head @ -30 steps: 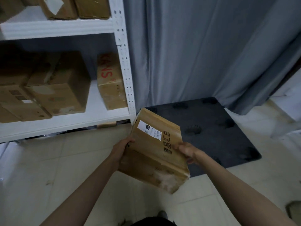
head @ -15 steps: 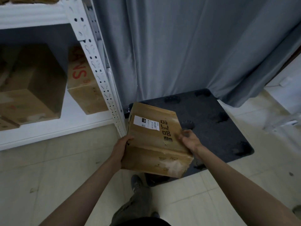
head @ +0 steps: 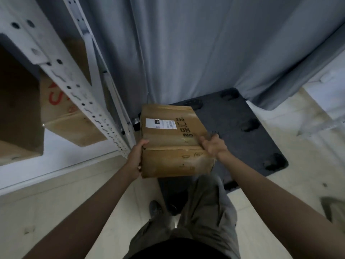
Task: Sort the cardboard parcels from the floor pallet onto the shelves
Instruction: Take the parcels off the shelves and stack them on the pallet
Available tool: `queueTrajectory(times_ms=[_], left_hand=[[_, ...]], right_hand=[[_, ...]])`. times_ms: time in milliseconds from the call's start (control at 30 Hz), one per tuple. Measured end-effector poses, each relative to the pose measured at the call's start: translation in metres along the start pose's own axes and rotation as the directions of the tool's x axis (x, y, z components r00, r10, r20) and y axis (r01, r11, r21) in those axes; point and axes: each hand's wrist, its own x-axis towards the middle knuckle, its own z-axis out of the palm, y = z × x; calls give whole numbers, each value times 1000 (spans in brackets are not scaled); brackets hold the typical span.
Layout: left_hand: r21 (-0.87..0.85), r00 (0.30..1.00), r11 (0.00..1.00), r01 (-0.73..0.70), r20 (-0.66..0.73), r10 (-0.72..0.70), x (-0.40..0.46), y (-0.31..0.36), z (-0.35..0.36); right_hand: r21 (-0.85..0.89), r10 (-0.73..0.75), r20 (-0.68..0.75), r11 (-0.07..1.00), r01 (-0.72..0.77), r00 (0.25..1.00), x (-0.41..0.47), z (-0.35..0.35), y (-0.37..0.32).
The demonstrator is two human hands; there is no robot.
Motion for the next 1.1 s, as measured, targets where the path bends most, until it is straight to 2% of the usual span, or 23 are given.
queueTrajectory(times_ms=[133,267,367,500,700,833,933,1100], left_hand=[[40,996,998,52,-76,-49,41,18,11],[15,991,997,75,-114,-73,87,32,21],[-7,983,996,84,-164,-84,126,42,30],[-33,969,996,80,-232,-86,194,45,38],[30,930,983,178,-333,-158,325,13,43],[110,893,975,193,-431,-128,412,-31,44],[114,905,977,179,-409,-118,474,-56,44],[123,914,985,120,-402,-61,561,-79,33]], right_hand=[[-57,45,-13,997,-46,999,37,0,-23],[-9,105,27,994,-105,994,89,7,-40],[43,76,127,996,-82,989,144,9,-52],[84,-9,153,996,-4,988,223,25,-70],[147,-25,121,989,7,992,349,92,-61],[194,-13,103,981,-7,995,426,145,-36],[290,22,121,955,-57,992,474,181,-17],[361,-19,110,932,-22,994,547,231,-9]])
